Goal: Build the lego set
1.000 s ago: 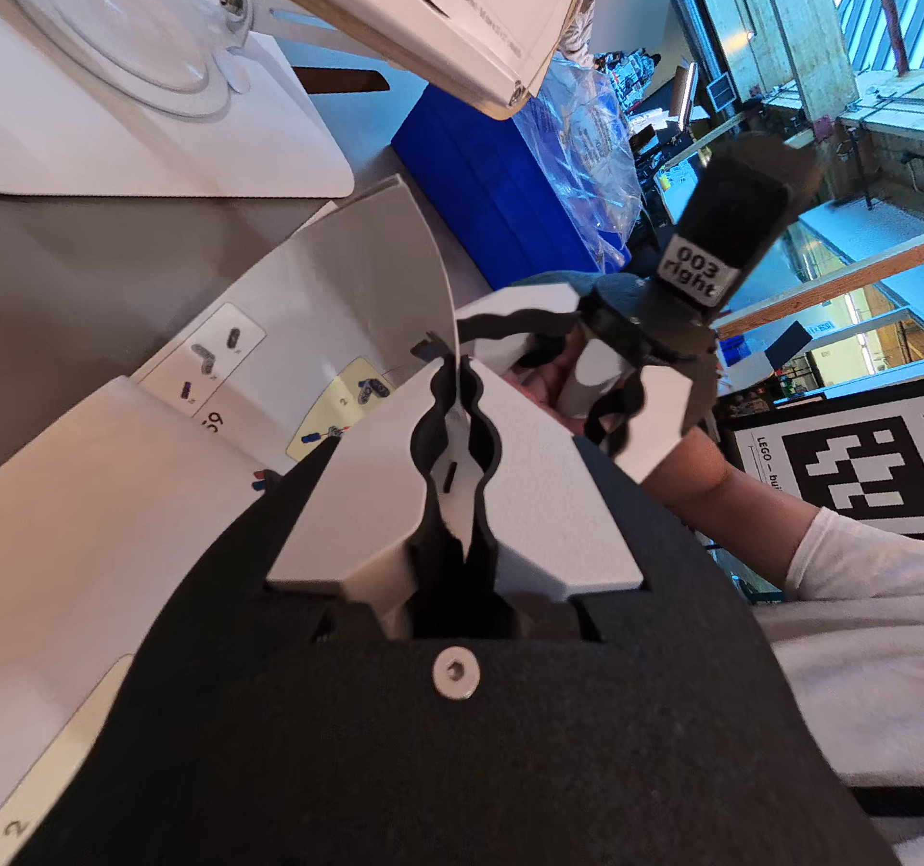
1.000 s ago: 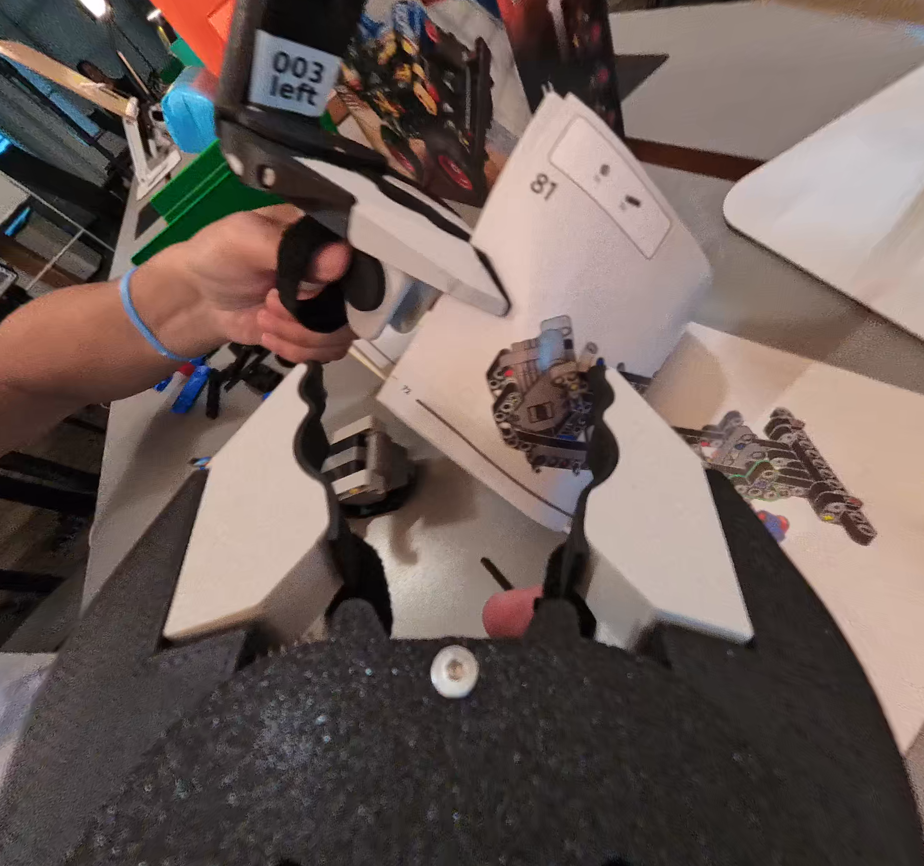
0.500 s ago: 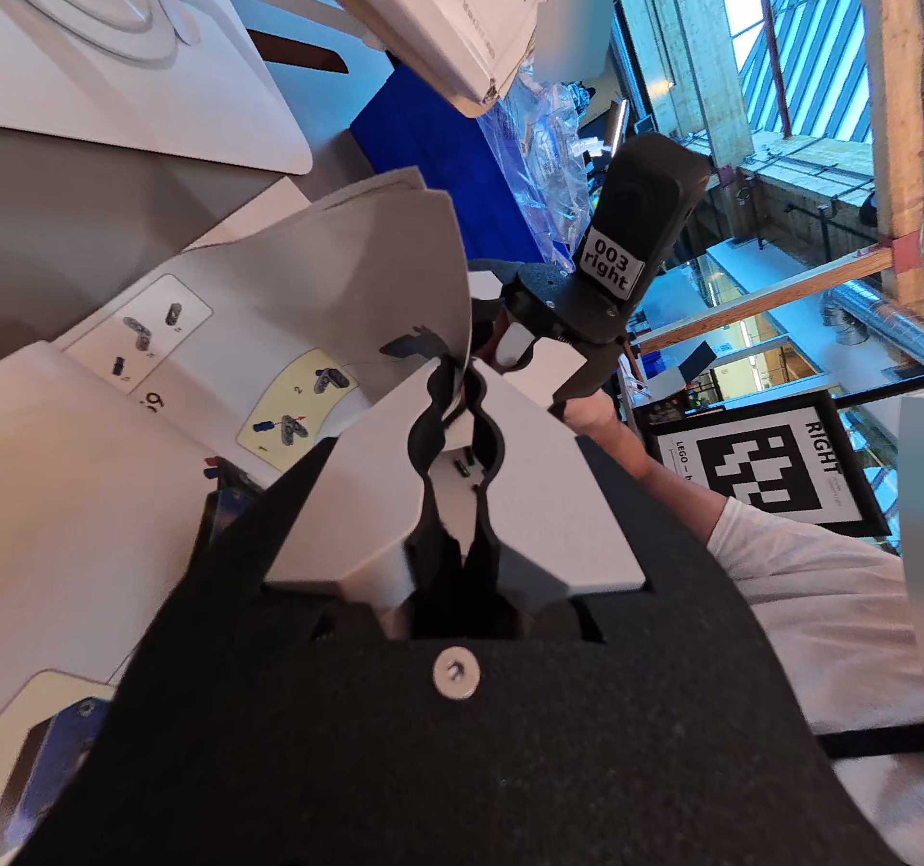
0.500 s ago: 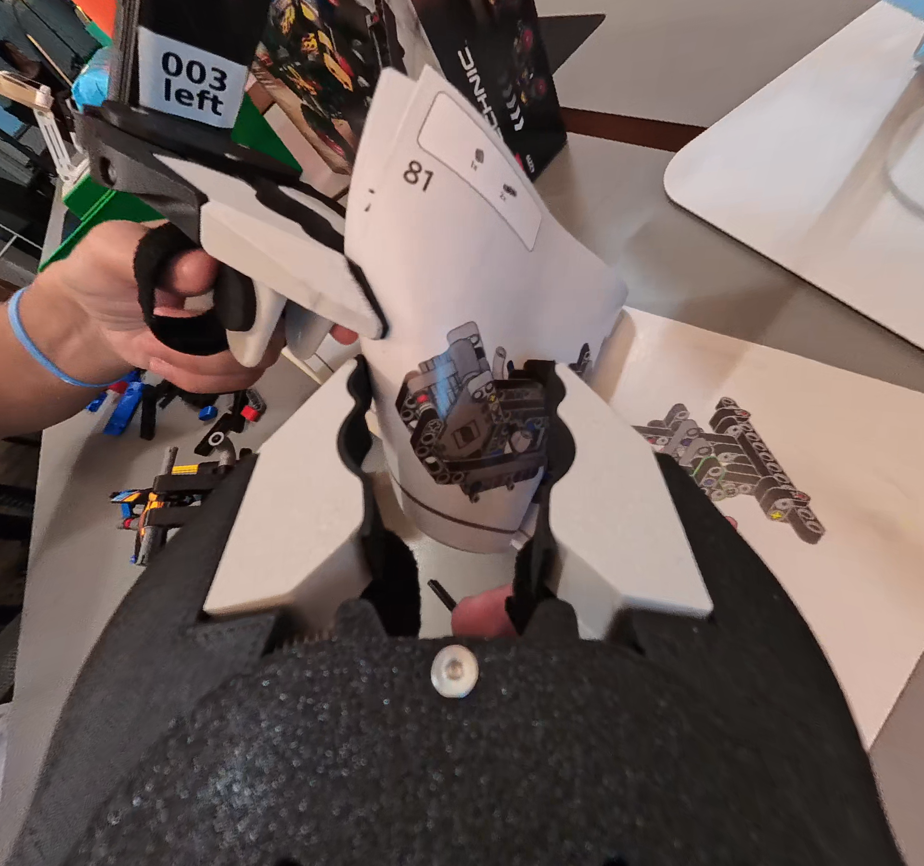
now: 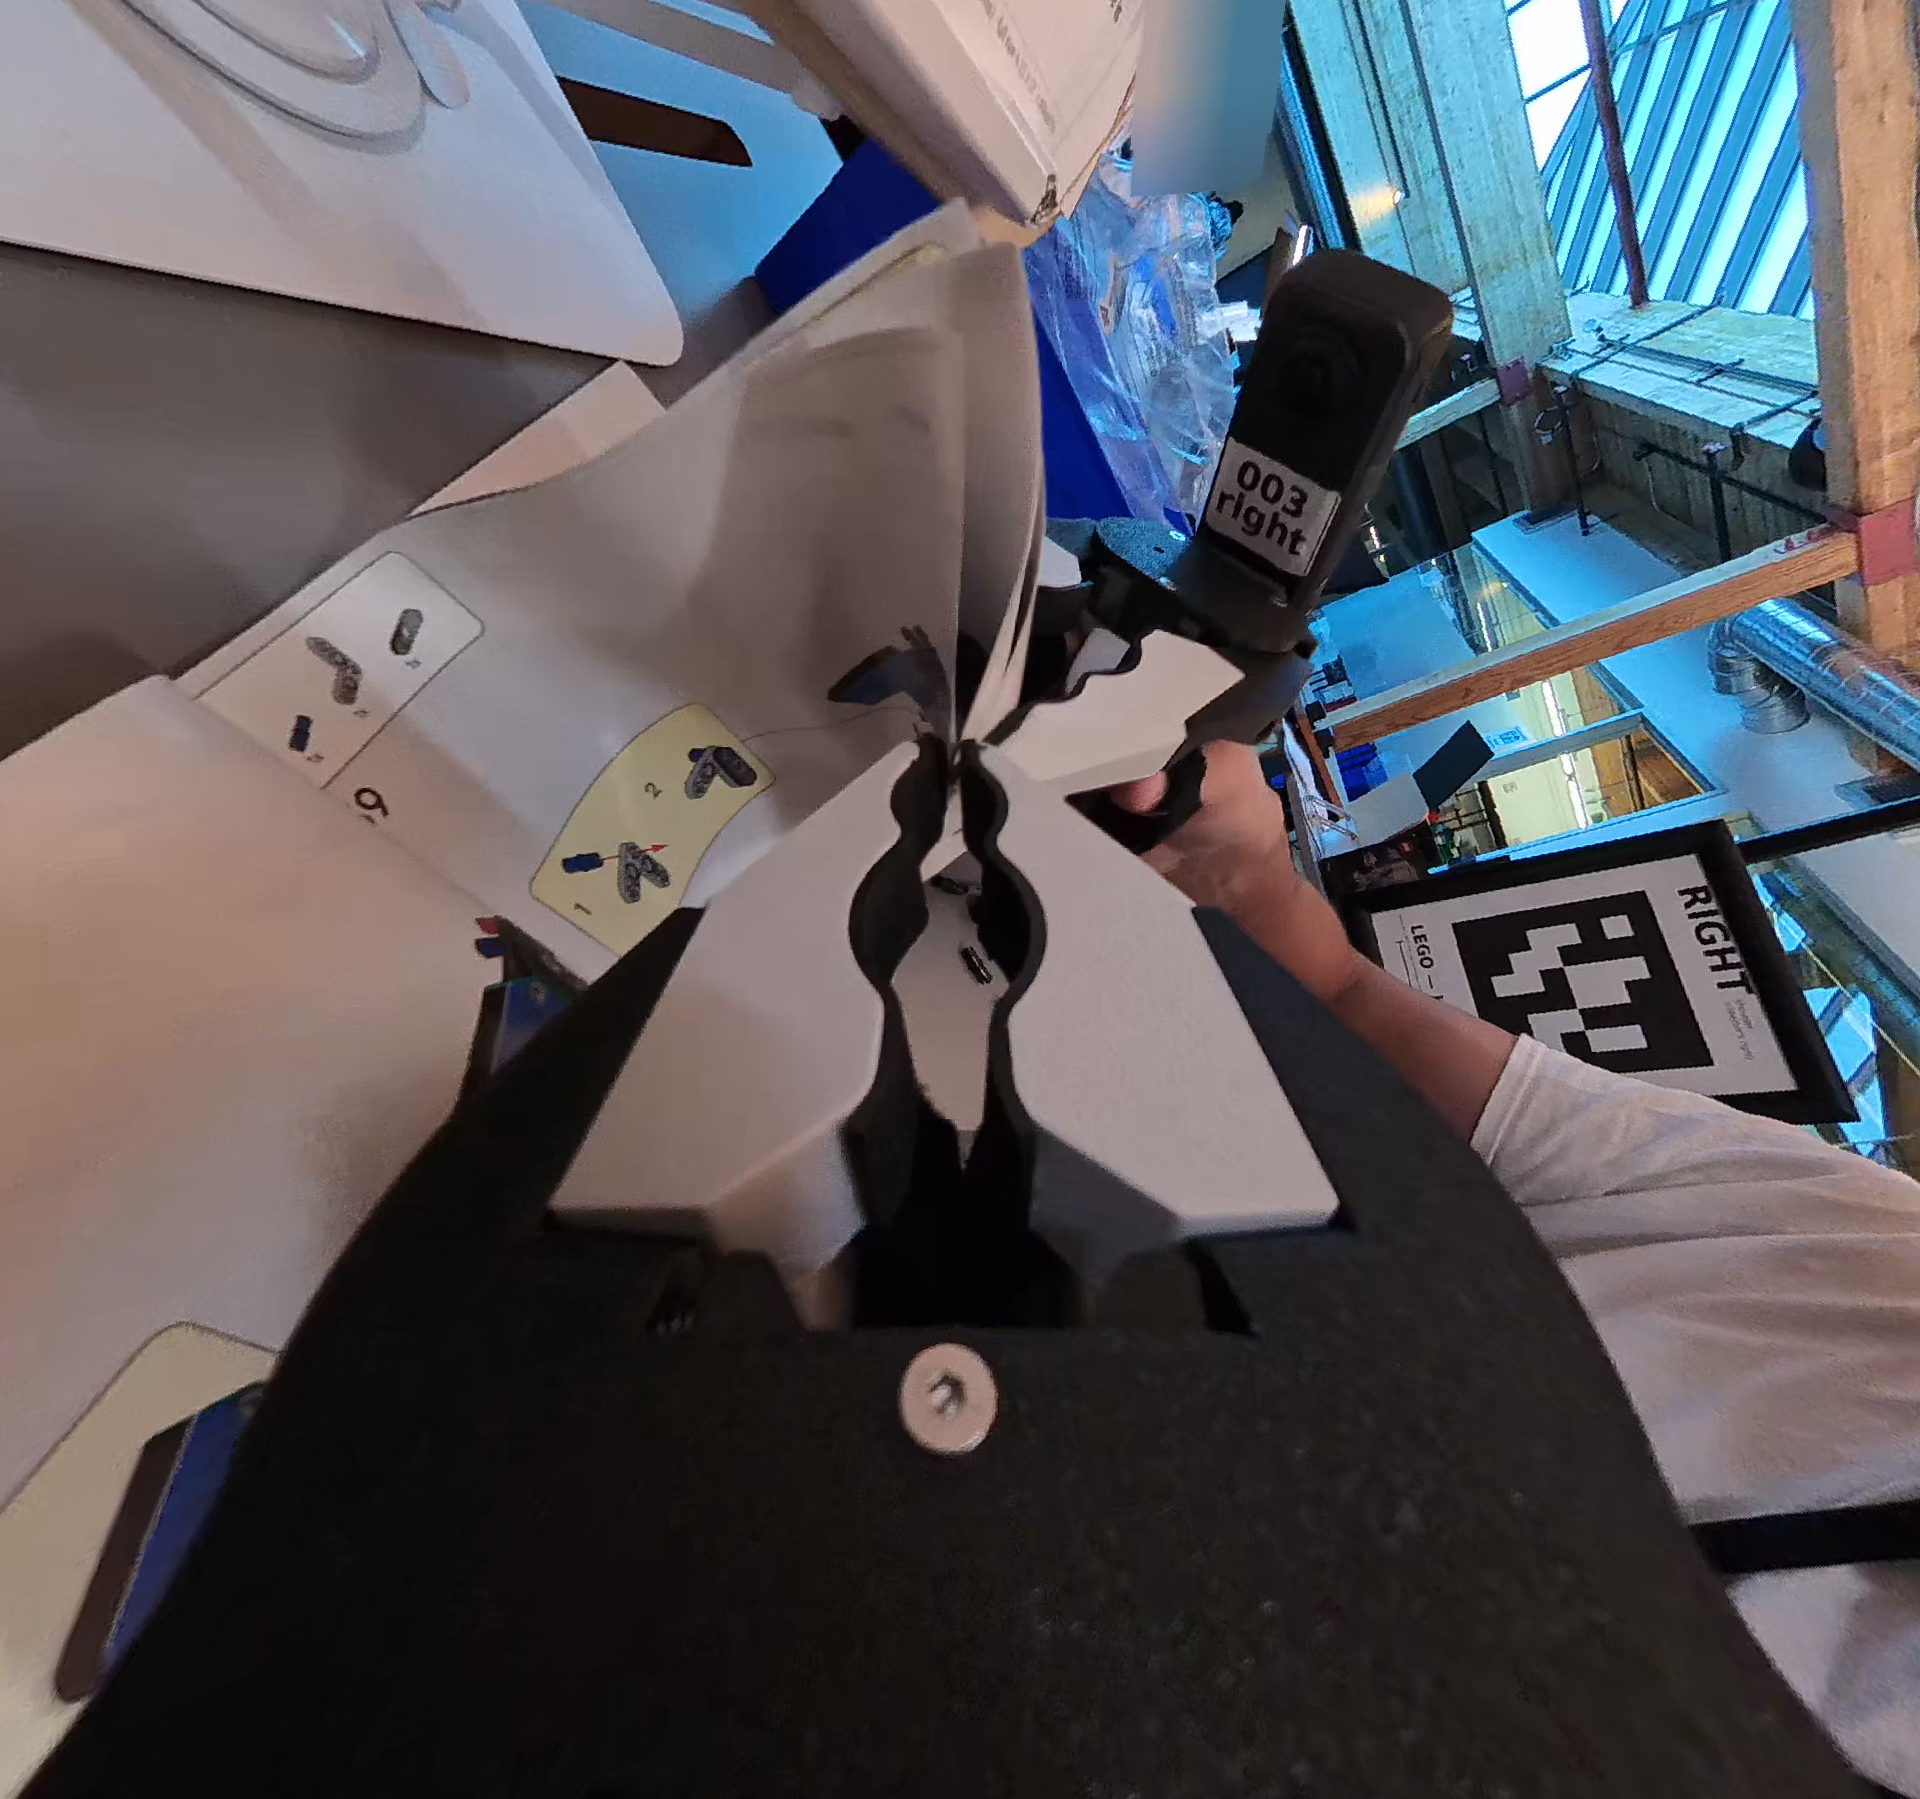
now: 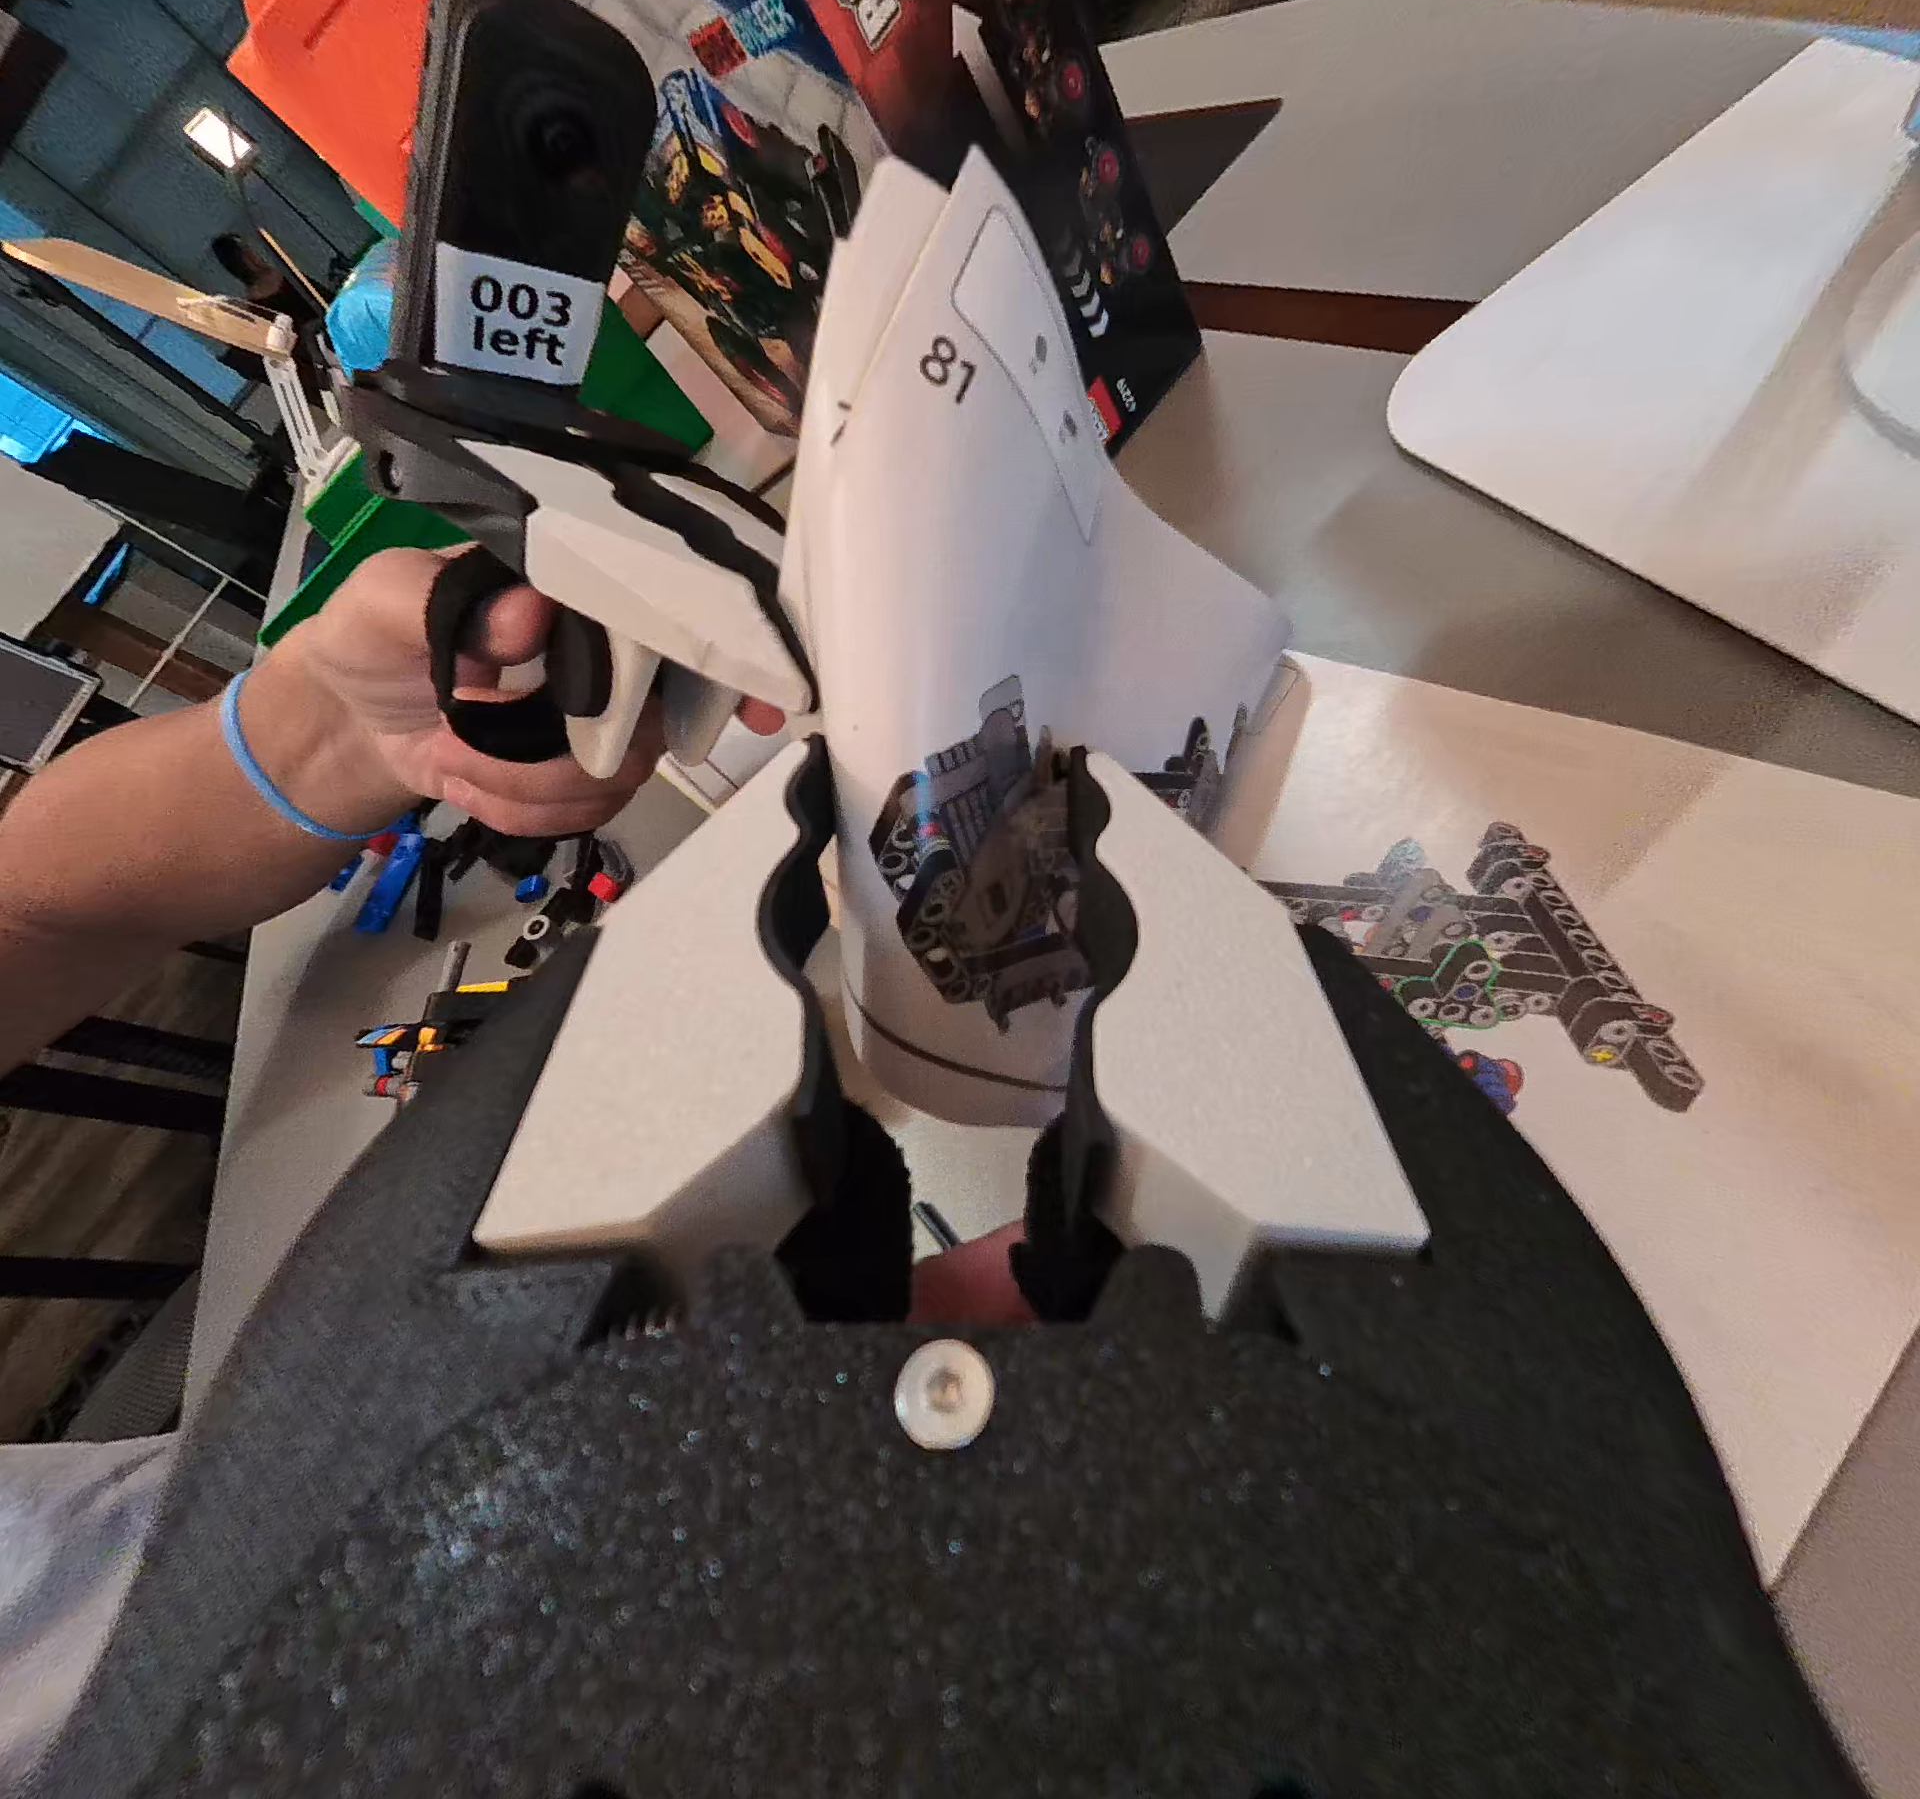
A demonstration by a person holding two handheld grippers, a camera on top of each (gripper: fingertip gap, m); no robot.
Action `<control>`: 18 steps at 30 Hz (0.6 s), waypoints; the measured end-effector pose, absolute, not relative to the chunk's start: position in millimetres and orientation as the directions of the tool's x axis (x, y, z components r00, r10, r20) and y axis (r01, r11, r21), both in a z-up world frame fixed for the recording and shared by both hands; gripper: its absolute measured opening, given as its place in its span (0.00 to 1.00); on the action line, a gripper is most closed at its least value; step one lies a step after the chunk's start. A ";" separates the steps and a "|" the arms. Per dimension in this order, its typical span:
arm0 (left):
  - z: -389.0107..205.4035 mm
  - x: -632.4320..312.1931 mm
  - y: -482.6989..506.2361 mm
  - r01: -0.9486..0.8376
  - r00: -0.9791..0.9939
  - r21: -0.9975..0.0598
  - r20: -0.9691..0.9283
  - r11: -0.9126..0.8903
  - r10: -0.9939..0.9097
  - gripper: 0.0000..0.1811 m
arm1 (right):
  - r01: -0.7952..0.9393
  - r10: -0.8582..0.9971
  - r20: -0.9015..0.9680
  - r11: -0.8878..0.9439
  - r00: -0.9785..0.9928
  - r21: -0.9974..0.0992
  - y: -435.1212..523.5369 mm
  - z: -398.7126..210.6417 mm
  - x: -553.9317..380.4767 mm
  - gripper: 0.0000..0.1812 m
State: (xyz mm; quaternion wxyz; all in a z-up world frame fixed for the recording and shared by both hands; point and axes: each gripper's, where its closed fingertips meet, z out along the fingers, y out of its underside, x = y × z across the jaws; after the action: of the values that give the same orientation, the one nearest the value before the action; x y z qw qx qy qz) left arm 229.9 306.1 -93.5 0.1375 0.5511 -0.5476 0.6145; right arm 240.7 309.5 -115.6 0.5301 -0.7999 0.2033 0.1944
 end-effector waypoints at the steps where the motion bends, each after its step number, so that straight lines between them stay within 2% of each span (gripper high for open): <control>1: -94.3 230.0 307.0 -0.772 -0.353 -0.522 0.826 -0.363 -0.438 0.00 | -0.534 -0.118 -0.529 -0.354 0.840 -0.768 309.0 -115.2 241.3 0.23; 4: -96.1 229.8 309.0 -0.768 -0.351 -0.529 0.820 -0.361 -0.452 0.00 | -0.532 -0.125 -0.524 -0.347 0.842 -0.772 307.0 -114.5 245.4 0.22; 11: -102.1 229.0 317.0 -0.774 -0.315 -0.510 0.825 -0.375 -0.470 0.00 | -0.502 -0.201 -0.460 -0.334 0.865 -0.798 290.9 -104.2 266.7 0.27; 18: -99.3 215.7 334.4 -0.788 -0.279 -0.501 0.809 -0.359 -0.517 0.00 | -0.107 -0.374 0.051 -0.392 0.926 -0.914 266.0 -49.0 287.5 0.28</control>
State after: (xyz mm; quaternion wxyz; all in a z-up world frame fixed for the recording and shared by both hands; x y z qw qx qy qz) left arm 215.7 334.4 -99.3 0.1174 0.5887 -0.5540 0.5768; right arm 287.5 266.0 -49.0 0.5319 -0.8247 0.1459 -0.1253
